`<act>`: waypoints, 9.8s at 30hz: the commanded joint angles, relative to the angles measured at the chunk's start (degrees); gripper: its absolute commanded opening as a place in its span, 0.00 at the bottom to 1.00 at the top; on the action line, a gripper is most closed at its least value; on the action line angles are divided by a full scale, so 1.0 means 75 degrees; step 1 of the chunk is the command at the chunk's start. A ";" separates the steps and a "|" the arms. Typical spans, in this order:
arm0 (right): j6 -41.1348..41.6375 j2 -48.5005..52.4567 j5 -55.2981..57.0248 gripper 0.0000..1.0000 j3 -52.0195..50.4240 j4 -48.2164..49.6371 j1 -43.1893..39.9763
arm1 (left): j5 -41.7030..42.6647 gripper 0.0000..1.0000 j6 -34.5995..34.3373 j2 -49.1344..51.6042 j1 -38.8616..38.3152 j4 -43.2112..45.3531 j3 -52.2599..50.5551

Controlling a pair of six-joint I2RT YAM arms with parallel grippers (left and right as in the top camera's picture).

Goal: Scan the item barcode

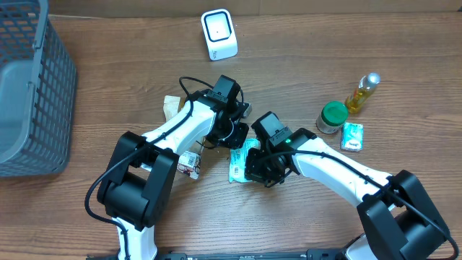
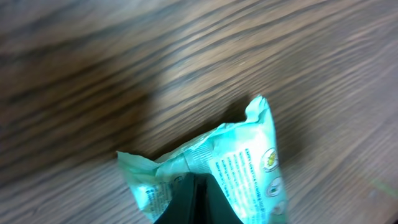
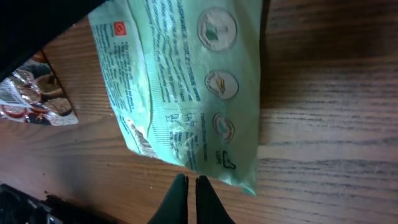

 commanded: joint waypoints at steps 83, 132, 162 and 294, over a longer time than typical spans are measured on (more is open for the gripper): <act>0.0294 -0.0227 0.1314 0.04 0.0370 -0.0953 -0.0178 | -0.0137 0.04 -0.0289 -0.0449 -0.0463 -0.0597 -0.0437; 0.0192 -0.0309 0.2541 0.16 0.0184 -0.0356 -0.0189 | -0.1664 0.26 -0.1719 -0.1422 -0.0251 -0.1306 -0.0134; 0.0431 -0.0216 0.3025 0.17 0.0184 -0.0866 -0.0189 | -0.1728 0.04 -0.2130 -0.1247 -0.0271 -0.0758 -0.1026; -0.1827 -0.0341 -0.0172 0.51 0.0085 0.0603 -0.1766 | 0.0303 0.44 -0.0187 -0.1262 0.0329 -0.0184 -0.2037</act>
